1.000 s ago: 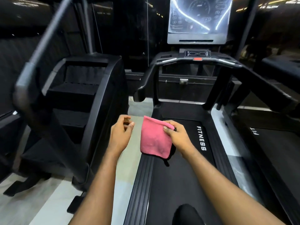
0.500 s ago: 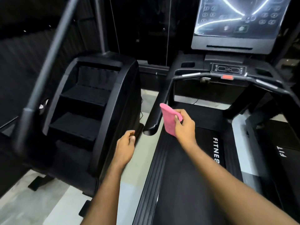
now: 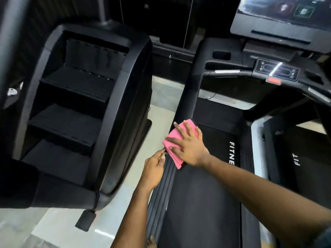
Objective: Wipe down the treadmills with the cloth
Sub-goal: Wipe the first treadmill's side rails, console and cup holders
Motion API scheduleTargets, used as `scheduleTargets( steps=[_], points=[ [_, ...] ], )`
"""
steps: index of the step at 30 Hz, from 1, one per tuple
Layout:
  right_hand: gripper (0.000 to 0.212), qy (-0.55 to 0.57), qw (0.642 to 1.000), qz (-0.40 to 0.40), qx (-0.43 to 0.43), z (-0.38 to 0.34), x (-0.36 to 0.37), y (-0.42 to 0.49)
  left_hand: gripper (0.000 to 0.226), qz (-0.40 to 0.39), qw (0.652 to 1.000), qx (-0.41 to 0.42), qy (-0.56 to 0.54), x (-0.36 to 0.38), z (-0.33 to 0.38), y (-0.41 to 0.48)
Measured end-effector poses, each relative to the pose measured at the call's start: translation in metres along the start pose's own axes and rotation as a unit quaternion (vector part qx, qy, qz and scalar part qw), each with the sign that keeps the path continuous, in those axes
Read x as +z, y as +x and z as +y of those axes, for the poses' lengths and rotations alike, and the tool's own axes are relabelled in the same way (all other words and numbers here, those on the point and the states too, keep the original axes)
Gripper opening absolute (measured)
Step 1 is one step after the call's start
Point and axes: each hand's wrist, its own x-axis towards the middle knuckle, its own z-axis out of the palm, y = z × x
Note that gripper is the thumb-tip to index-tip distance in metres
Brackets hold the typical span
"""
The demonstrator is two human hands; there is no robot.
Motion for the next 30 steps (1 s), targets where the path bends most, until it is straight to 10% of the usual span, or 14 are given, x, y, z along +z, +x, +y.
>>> scheduleTargets(
  steps=[30],
  points=[
    [0.051, -0.049, 0.988, -0.023, -0.145, 0.037, -0.009, 0.042, 0.040, 0.059, 0.992, -0.094, -0.066, 0.027, 0.026, -0.017]
  ],
)
